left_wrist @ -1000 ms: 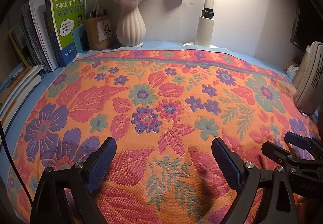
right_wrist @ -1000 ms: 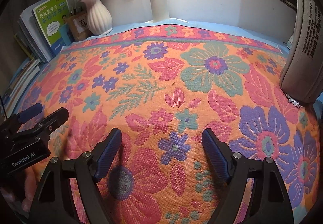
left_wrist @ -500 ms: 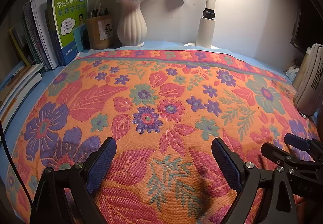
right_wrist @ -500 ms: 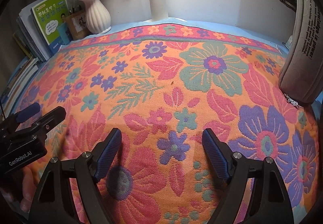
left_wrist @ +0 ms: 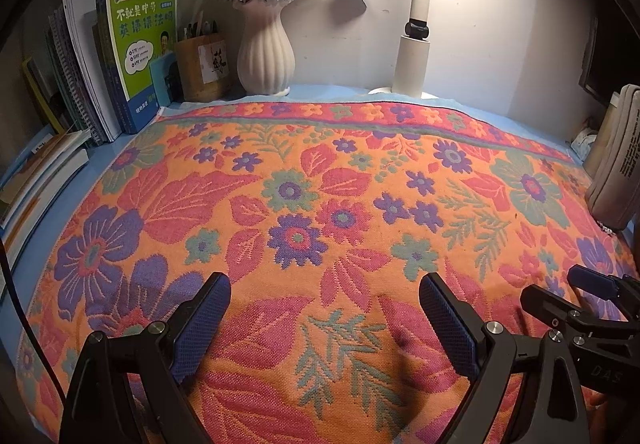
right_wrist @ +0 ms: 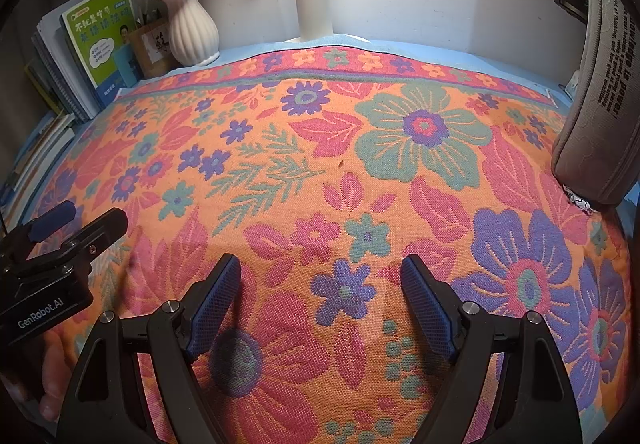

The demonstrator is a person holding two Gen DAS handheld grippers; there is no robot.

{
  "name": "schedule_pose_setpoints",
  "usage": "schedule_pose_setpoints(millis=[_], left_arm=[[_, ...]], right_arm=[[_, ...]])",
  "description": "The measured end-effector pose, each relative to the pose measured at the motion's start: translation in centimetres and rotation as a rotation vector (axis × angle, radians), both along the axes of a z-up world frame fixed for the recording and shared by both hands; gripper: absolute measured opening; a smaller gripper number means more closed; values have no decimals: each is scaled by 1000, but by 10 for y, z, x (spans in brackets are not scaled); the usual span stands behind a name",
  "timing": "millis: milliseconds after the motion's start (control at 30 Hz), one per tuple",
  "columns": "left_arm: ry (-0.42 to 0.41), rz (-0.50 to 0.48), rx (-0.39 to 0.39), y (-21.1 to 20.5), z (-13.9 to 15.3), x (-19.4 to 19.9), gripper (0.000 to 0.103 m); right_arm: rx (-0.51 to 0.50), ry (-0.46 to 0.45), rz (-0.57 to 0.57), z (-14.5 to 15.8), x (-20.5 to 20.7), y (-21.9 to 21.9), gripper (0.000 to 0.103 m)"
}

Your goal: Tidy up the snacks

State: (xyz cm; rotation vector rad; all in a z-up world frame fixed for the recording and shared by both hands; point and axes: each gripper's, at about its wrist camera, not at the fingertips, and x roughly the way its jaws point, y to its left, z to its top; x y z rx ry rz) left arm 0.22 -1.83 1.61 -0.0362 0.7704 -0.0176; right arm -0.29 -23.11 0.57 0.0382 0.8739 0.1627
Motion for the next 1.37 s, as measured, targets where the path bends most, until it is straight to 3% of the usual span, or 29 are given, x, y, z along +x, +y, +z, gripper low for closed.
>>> schedule_pose_setpoints(millis=[1200, 1367], left_arm=[[11, 6, -17, 4, -2, 1, 94], [-33, 34, -19, 7, 3, -5, 94]], right_arm=[[-5, 2, 0, -1, 1, 1, 84], [-6, 3, 1, -2, 1, 0, 84]])
